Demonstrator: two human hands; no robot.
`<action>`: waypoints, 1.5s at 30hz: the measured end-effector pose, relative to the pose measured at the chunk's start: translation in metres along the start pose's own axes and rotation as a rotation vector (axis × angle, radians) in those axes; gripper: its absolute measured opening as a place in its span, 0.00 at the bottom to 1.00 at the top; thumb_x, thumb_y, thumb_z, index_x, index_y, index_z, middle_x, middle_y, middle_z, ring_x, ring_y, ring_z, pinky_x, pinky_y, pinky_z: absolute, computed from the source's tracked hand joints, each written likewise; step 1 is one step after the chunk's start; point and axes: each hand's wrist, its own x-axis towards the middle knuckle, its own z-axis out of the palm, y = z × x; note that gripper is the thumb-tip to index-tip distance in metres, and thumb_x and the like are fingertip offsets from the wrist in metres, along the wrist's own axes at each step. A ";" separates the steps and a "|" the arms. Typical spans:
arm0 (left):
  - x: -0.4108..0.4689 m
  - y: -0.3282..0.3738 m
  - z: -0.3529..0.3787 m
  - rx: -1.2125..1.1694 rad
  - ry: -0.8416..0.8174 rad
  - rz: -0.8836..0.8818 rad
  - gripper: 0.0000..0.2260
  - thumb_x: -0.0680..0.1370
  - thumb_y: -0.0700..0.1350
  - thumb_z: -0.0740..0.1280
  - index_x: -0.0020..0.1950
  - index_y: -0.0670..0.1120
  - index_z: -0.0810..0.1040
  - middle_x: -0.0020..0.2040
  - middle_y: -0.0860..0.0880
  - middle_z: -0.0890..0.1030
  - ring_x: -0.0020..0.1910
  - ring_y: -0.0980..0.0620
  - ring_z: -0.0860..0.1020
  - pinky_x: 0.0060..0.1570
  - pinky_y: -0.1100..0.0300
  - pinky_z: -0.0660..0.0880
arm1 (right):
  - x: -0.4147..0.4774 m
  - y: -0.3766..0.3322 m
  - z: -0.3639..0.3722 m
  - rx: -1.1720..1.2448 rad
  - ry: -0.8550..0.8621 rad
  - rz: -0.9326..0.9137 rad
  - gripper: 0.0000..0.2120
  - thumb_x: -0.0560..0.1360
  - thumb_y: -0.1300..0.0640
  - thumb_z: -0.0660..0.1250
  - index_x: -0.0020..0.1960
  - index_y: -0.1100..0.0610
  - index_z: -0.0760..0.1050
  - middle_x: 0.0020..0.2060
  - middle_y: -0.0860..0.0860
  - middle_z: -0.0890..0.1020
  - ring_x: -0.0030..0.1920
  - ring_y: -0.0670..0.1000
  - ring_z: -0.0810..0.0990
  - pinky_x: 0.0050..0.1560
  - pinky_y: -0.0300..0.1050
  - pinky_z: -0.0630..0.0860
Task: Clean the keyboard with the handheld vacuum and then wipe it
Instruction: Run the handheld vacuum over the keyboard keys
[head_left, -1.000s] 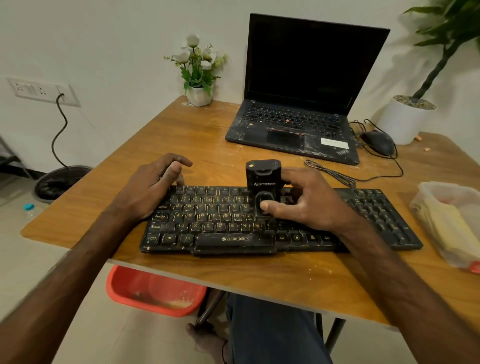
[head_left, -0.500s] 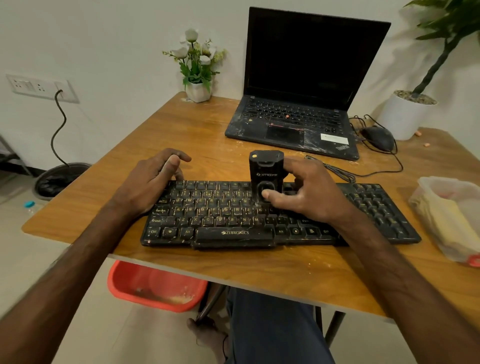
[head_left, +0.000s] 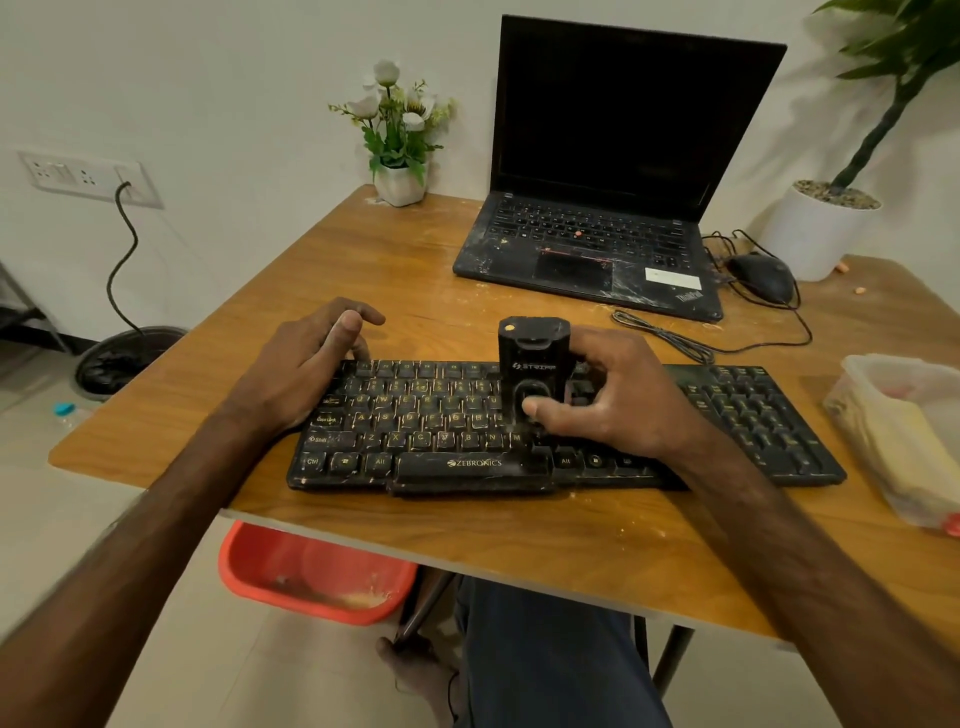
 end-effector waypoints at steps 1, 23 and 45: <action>0.000 0.000 0.000 -0.005 0.003 -0.003 0.22 0.82 0.64 0.46 0.56 0.58 0.76 0.51 0.49 0.82 0.44 0.58 0.78 0.46 0.57 0.72 | 0.002 0.001 0.000 -0.062 0.033 -0.001 0.27 0.69 0.46 0.73 0.65 0.52 0.74 0.49 0.34 0.78 0.49 0.36 0.78 0.46 0.29 0.74; -0.002 0.003 -0.001 -0.003 0.016 -0.016 0.25 0.82 0.64 0.46 0.61 0.53 0.78 0.46 0.51 0.82 0.44 0.60 0.78 0.47 0.54 0.73 | 0.009 0.007 -0.005 -0.229 0.147 0.076 0.24 0.71 0.51 0.75 0.65 0.54 0.75 0.48 0.43 0.80 0.43 0.37 0.78 0.40 0.31 0.72; -0.001 0.004 0.000 0.007 0.015 -0.021 0.26 0.82 0.65 0.47 0.62 0.53 0.77 0.44 0.52 0.82 0.46 0.55 0.79 0.49 0.50 0.75 | 0.014 0.005 -0.002 -0.233 0.105 0.129 0.24 0.72 0.50 0.75 0.66 0.55 0.75 0.48 0.42 0.79 0.40 0.35 0.75 0.38 0.31 0.68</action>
